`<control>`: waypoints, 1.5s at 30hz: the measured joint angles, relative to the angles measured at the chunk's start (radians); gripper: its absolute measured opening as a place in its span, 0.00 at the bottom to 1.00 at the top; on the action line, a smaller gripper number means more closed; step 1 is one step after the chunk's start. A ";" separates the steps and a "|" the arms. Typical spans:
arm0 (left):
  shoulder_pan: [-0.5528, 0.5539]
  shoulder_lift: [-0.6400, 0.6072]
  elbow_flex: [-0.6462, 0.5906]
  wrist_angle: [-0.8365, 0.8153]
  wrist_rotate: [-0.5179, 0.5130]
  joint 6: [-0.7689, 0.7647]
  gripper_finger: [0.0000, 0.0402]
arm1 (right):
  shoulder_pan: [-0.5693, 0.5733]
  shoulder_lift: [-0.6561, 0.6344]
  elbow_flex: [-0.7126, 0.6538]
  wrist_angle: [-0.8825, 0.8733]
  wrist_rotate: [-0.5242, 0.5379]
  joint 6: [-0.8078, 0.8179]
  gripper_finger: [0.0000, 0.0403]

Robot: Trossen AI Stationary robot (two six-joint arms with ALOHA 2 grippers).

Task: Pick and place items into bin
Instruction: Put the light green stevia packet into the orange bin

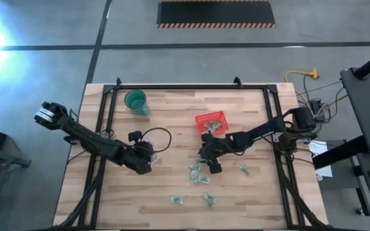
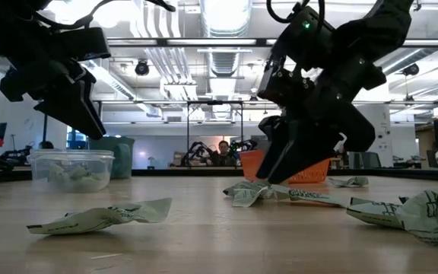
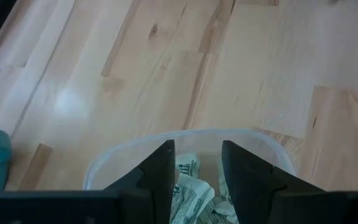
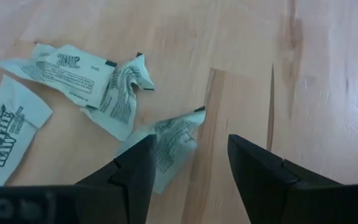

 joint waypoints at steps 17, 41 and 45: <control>0.000 0.000 0.000 0.000 0.000 0.005 0.29 | 0.000 0.016 0.019 -0.023 -0.018 -0.031 0.27; -0.001 0.000 -0.001 0.000 0.000 0.005 0.29 | 0.011 0.004 0.119 -0.225 -0.007 -0.111 0.02; 0.000 0.000 -0.001 0.000 0.000 0.005 0.29 | 0.012 -0.031 0.136 -0.278 0.014 -0.119 0.02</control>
